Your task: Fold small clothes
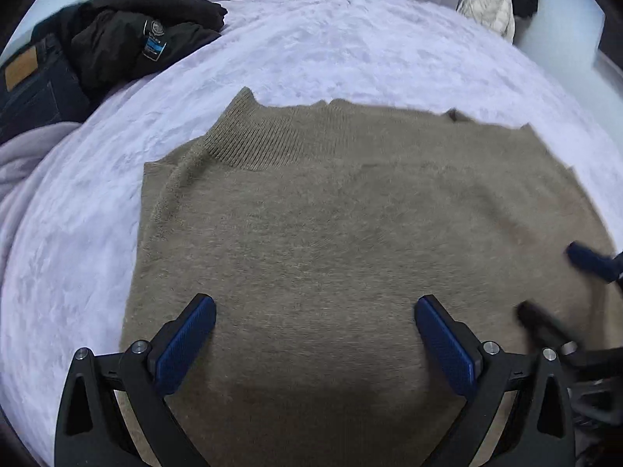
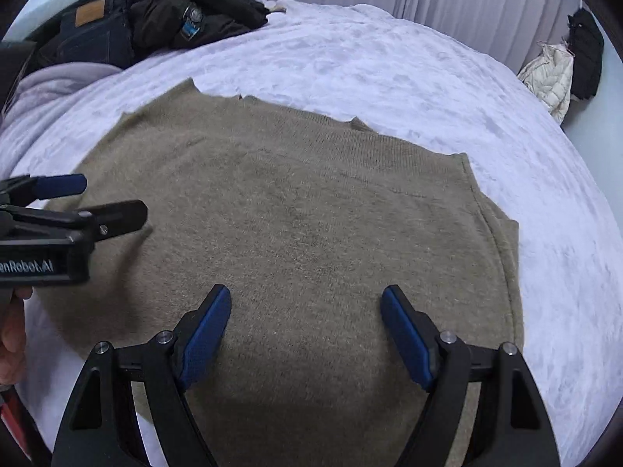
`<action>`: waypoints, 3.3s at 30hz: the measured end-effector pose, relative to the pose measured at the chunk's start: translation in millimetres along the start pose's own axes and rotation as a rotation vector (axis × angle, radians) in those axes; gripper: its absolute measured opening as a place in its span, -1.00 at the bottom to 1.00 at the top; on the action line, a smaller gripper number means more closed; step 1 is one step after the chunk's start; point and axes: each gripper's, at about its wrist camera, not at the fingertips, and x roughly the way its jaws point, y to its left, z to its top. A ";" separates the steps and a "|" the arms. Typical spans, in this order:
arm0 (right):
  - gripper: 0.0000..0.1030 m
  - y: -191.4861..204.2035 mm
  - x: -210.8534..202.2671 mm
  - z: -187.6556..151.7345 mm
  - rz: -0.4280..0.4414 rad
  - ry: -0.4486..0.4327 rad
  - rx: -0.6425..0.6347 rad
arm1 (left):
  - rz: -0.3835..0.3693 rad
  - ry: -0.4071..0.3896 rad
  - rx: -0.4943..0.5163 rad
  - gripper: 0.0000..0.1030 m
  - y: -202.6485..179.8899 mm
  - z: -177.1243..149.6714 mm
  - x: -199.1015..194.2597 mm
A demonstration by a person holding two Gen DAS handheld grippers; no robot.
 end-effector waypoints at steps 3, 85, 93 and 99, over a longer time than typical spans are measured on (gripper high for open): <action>0.59 -27.0 0.5 -9.3 0.002 -0.009 0.069 | -0.055 -0.018 -0.023 1.00 20.0 -2.9 -3.4; 0.70 11.2 36.3 57.6 -0.162 0.065 0.168 | -0.446 0.047 -0.242 -0.40 104.6 11.7 13.4; 0.71 25.4 -6.1 -12.9 -0.123 -0.013 0.142 | -0.342 0.018 -0.159 -0.40 83.7 21.4 -7.2; 0.74 26.6 -16.7 -21.1 -0.094 -0.017 0.059 | -0.303 0.004 -0.116 -0.43 70.0 27.5 -26.3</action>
